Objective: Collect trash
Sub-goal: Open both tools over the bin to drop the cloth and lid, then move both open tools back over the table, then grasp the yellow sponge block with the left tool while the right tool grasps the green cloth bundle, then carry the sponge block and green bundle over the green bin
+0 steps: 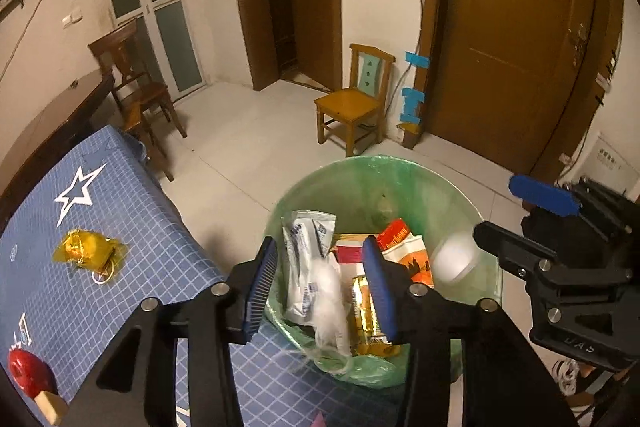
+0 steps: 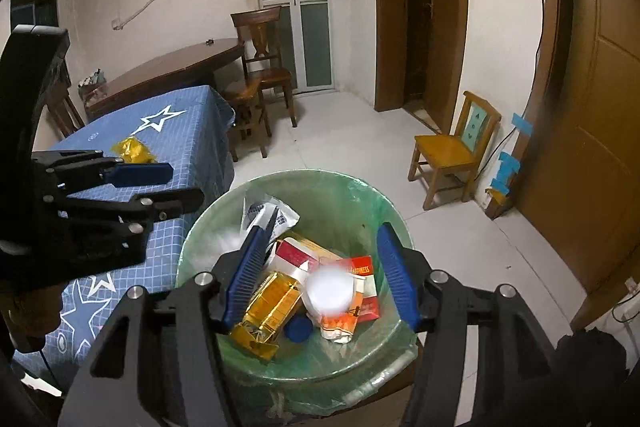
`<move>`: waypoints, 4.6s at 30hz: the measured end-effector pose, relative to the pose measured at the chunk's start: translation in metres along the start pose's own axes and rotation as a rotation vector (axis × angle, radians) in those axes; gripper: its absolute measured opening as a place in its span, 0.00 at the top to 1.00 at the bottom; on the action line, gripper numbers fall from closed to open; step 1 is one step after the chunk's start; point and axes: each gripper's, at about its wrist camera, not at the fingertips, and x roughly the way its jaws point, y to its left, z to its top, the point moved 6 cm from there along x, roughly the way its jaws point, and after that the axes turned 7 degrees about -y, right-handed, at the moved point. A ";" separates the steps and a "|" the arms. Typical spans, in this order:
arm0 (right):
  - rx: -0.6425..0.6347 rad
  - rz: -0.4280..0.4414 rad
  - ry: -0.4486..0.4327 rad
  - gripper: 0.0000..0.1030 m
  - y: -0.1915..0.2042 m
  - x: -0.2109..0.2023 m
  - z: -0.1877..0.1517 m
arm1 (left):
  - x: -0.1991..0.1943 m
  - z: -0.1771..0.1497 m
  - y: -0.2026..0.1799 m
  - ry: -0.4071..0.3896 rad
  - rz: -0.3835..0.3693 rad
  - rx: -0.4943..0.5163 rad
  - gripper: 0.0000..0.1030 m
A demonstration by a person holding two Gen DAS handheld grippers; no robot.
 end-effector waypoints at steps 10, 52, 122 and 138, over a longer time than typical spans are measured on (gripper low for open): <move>0.005 0.002 -0.012 0.46 0.003 -0.004 0.000 | -0.027 -0.010 0.019 -0.051 0.080 -0.024 0.55; 0.018 0.521 0.187 0.36 0.286 0.030 -0.063 | -0.178 -0.211 0.297 -0.035 0.447 -0.610 0.41; 0.013 0.038 -0.155 0.90 0.051 -0.062 0.037 | -0.143 -0.011 0.047 -0.253 0.360 -0.024 0.74; 0.026 -0.039 -0.022 0.90 -0.005 -0.033 0.027 | -0.021 0.012 -0.028 -0.092 0.052 0.085 0.74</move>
